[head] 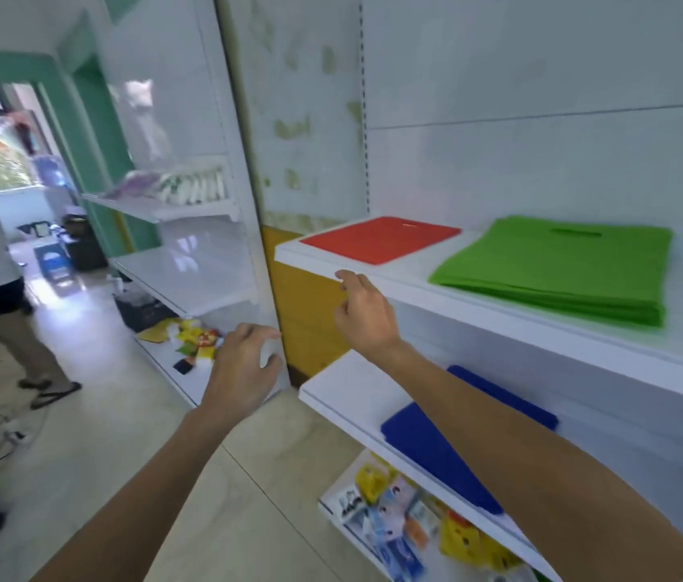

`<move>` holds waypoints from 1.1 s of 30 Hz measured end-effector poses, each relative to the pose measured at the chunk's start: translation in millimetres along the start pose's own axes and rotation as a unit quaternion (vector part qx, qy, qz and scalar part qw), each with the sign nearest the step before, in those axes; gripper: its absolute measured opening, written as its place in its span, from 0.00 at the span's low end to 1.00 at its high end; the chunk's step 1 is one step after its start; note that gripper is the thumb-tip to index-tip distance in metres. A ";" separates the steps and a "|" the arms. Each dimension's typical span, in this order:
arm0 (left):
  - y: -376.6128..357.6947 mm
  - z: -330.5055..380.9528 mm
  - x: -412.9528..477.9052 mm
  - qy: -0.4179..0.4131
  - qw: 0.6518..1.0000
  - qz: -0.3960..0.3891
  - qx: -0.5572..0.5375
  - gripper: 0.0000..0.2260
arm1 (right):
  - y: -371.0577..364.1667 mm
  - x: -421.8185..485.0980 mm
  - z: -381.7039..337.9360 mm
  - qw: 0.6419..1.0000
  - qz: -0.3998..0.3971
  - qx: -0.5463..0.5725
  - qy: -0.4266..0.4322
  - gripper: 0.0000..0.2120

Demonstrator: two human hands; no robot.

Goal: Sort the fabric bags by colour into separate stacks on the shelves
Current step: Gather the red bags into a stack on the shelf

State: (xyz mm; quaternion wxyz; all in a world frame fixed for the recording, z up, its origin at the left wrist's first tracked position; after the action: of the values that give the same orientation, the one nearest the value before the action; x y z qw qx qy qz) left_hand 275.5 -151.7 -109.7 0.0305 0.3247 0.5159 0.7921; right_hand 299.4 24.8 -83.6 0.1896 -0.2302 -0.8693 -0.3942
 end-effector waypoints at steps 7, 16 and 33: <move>-8.4 -32.2 102.0 0.029 0.999 0.036 0.005 0.11 | -25.2 119.4 9.4 0.998 -0.001 -0.015 0.060 0.25; -42.0 -69.8 207.6 0.002 0.999 0.029 -0.024 0.10 | -43.3 242.5 33.3 0.997 0.013 -0.054 0.047 0.23; -190.9 -30.5 433.9 -0.194 0.964 -0.157 -0.095 0.14 | 29.4 233.0 177.1 0.842 0.269 -0.178 -0.432 0.19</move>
State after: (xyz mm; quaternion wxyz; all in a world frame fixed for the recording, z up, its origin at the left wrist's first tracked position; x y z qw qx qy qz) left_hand -137.4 79.2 -67.8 0.2848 0.3830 0.4672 0.7443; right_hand 97.8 237.2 -56.3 -0.1508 -0.6318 -0.6818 -0.3367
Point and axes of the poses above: each hand's wrist, its own x-axis towards the middle knuckle, its own y-axis out of the back of the hand, z = x × y, the point moved 4 cm from there along x, towards the middle knuckle, and after that the axes turned 11 degrees about x, right-handed, at the moved point
